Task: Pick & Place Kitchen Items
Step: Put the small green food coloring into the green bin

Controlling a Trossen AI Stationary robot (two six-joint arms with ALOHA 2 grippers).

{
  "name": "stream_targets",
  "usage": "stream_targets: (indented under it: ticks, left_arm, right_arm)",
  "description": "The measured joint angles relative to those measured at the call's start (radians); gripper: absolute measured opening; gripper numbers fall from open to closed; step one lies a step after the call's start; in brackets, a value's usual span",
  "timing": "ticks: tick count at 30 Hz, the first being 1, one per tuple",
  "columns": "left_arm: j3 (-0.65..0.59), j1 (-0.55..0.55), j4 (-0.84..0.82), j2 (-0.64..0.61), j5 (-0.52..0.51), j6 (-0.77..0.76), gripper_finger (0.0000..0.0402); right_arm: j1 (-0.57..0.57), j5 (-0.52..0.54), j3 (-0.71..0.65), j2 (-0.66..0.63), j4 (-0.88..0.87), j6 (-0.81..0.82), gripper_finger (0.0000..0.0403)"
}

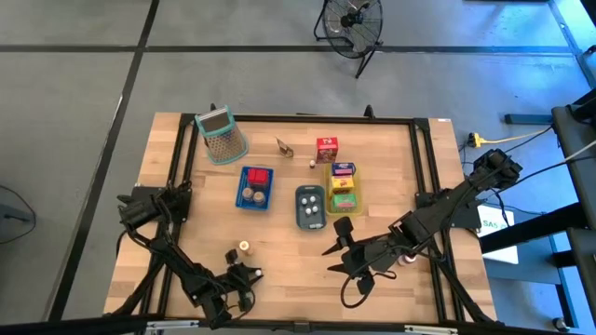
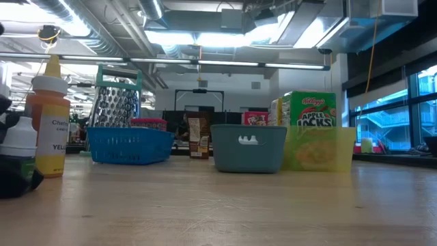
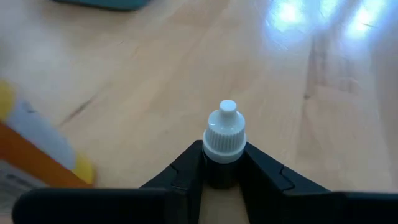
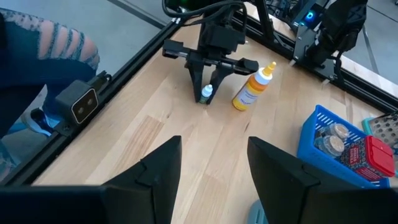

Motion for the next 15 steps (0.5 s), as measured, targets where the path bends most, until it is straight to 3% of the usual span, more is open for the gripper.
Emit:
stream_targets:
  ticks: [7,15]
  left_arm:
    - [0.0,0.026,0.005,-0.043,0.096,0.082,0.0081]
    - [0.0,0.031,0.006,-0.046,0.094,0.095,0.0081]
  right_arm:
    - [0.0,-0.001,0.0,0.0,0.0,0.001,0.0185]
    - [0.0,-0.001,0.0,0.0,-0.001,0.014,0.0185]
